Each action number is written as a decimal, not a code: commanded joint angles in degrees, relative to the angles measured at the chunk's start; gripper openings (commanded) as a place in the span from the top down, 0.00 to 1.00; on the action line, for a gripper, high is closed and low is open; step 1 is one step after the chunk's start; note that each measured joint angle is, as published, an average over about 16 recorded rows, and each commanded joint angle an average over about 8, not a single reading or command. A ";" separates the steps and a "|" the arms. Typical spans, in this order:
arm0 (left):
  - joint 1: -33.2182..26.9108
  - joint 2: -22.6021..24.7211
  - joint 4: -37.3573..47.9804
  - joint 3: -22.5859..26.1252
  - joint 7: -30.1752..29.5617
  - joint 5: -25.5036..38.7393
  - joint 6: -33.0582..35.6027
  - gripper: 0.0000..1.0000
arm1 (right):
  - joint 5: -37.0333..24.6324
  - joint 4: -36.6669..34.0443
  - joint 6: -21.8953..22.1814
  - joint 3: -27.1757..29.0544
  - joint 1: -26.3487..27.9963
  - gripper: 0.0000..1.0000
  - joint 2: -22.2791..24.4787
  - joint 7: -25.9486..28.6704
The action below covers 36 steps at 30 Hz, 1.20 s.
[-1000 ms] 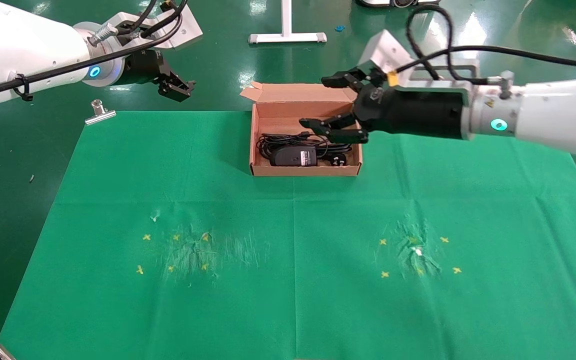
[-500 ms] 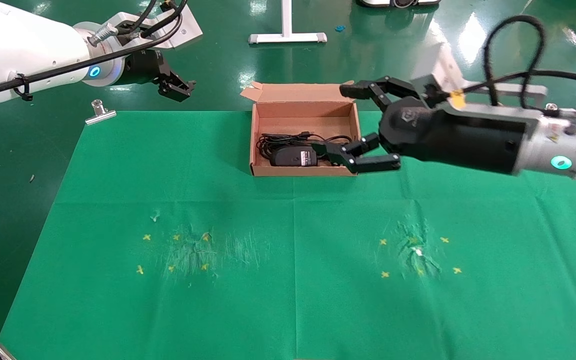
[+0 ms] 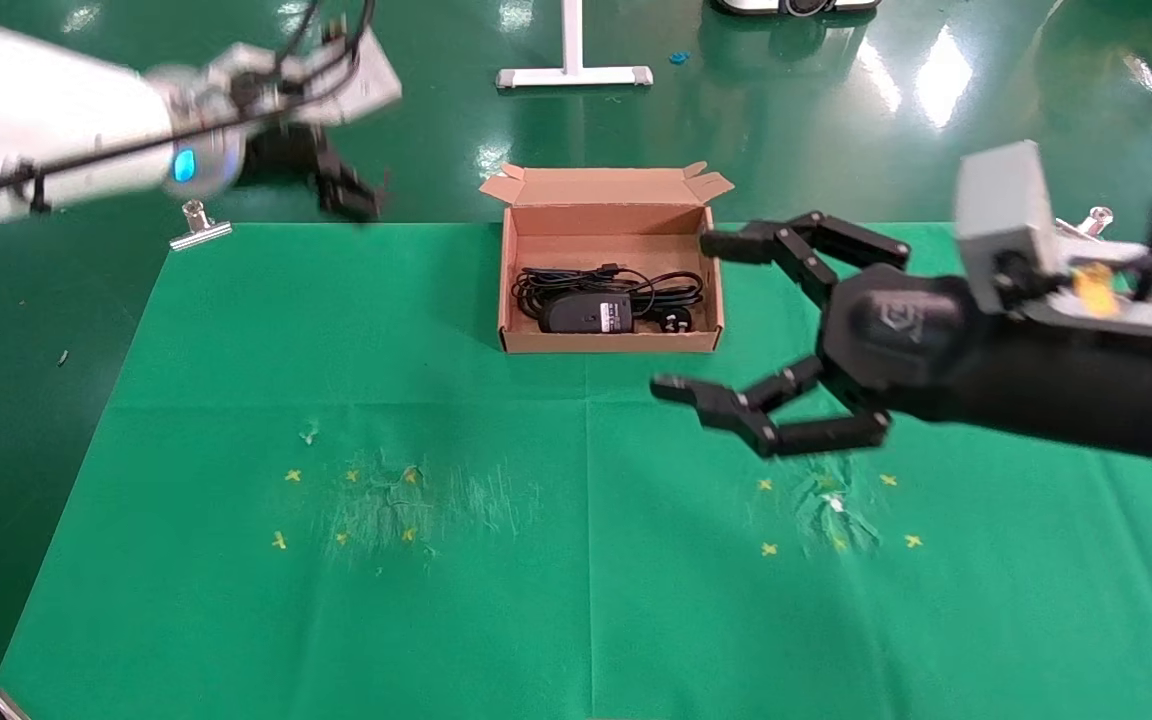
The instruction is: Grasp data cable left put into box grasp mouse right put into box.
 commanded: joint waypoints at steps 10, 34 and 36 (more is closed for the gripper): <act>8.67 -4.73 -3.12 -10.58 8.84 -15.03 7.46 0.00 | 8.72 10.08 -3.85 2.51 -7.70 0.00 6.80 3.86; 28.36 -15.47 -10.23 -34.61 28.94 -49.19 24.44 0.00 | 10.87 12.42 -4.77 3.00 -9.49 0.00 8.44 4.72; 29.99 -16.36 -10.82 -36.60 30.61 -52.02 25.85 0.00 | 10.87 12.42 -4.76 2.99 -9.49 0.00 8.45 4.72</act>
